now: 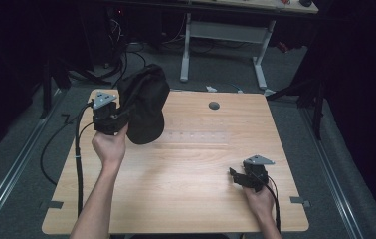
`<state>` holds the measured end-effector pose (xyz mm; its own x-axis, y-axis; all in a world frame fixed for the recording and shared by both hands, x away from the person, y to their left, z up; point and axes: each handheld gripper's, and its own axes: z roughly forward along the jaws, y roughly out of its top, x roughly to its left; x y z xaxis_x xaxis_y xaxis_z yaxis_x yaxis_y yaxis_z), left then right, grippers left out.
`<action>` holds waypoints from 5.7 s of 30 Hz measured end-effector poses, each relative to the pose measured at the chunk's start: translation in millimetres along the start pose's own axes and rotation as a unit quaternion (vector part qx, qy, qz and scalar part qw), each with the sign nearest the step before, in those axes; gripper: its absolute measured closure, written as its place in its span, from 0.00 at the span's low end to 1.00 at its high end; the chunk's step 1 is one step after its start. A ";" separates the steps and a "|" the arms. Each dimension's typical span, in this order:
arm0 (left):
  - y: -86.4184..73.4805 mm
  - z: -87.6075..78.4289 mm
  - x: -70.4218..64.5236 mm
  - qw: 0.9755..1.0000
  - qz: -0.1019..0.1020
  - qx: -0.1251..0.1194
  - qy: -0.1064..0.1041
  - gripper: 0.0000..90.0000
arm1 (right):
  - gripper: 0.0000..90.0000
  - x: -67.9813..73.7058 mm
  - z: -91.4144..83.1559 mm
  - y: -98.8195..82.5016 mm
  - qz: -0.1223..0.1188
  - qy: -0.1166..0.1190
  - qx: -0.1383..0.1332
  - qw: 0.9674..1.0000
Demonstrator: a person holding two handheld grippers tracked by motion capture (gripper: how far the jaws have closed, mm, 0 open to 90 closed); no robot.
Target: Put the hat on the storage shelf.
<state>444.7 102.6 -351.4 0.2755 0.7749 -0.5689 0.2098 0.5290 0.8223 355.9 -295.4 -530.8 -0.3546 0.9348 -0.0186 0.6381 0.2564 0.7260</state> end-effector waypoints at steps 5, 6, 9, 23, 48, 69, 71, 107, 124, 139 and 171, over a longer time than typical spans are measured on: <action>-2.5 6.7 -3.0 1.000 0.007 -0.005 0.012 0.95 | 0.40 0.0 0.0 0.0 0.000 0.000 0.000 1.000; -3.1 8.5 -3.7 1.000 0.010 -0.006 0.016 0.95 | 0.40 0.0 0.0 0.0 0.000 0.000 0.000 1.000; -5.3 13.7 -4.3 1.000 0.017 -0.006 0.026 0.95 | 0.40 0.0 0.0 0.0 0.000 0.000 0.000 1.000; -18.0 28.9 -4.1 0.998 0.030 -0.010 0.046 0.95 | 0.40 -0.1 0.1 0.0 -0.003 -0.001 -0.001 1.000; -35.4 39.6 -10.0 0.996 0.056 -0.015 0.070 0.95 | 0.40 0.6 0.1 0.0 -0.001 0.000 0.000 1.000; -38.5 35.3 13.6 0.999 -0.022 0.021 0.034 0.75 | 0.40 1.1 0.1 0.0 -0.002 0.002 0.000 1.000; -37.9 34.0 13.1 0.999 -0.023 0.022 0.026 0.67 | 0.40 1.1 0.1 0.0 -0.003 0.002 0.000 1.000; -42.0 -28.8 32.1 0.997 -0.019 0.068 -0.042 0.17 | 0.40 1.3 0.2 0.2 -0.002 0.003 0.000 1.000; -68.2 -65.6 57.7 0.995 -0.022 0.091 -0.040 0.22 | 0.40 1.2 0.3 0.2 -0.002 0.003 0.000 1.000; -100.8 -80.5 73.9 0.992 -0.029 0.117 -0.028 0.22 | 0.40 1.3 0.3 0.2 -0.002 0.003 0.000 1.000; -163.8 -78.2 98.5 0.985 0.019 0.168 0.035 0.24 | 0.40 1.3 0.3 0.2 -0.002 0.003 0.000 1.000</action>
<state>364.1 119.3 -540.8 0.2264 0.8204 -0.5250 0.5025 0.3634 0.7845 355.8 -294.1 -530.9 -0.3617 0.9321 -0.0175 0.6362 0.2605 0.7262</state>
